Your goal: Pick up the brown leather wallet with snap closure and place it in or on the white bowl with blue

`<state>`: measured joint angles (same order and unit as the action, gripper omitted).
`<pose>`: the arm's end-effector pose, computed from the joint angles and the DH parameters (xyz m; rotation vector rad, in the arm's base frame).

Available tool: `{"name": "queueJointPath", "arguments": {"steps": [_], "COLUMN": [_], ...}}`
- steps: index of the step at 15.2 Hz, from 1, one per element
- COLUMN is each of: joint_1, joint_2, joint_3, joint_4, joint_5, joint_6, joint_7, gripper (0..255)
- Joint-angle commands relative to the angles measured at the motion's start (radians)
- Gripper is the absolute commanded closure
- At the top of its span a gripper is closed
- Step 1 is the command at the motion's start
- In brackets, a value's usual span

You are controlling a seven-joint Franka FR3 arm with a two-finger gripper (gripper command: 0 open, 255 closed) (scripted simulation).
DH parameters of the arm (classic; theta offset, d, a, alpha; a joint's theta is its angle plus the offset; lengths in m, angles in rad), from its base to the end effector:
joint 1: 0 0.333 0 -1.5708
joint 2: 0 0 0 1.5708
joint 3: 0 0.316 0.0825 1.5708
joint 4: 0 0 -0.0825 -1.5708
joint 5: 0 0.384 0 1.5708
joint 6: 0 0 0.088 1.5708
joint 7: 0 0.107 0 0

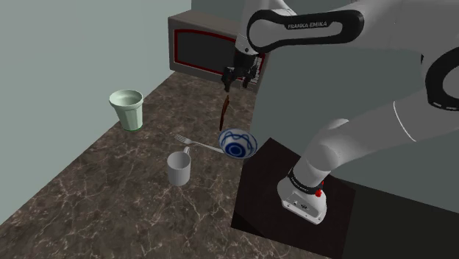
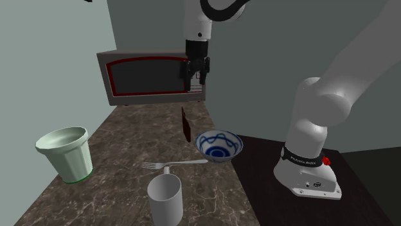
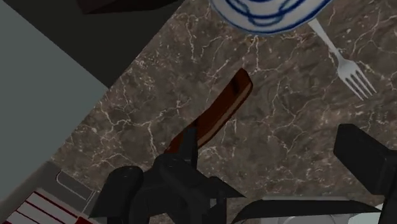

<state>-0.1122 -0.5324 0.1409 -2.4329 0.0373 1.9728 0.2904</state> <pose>0.3968 0.0179 0.4982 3.0805 -0.4530 0.1138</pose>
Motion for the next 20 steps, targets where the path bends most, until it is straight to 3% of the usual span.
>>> {"name": "queueJointPath", "arguments": {"steps": [1, 12, 20], "joint_1": [-0.03, -0.181, -0.19], "joint_2": [0.07, 0.441, 0.531], "joint_3": [0.026, 0.08, 0.075], "joint_4": [-0.004, 0.043, 0.018], "joint_5": [-0.002, -0.092, -0.129], "joint_6": [0.07, 0.342, 0.451], "joint_7": [0.106, 0.646, 0.697], "gripper": [0, 0, 0]}}
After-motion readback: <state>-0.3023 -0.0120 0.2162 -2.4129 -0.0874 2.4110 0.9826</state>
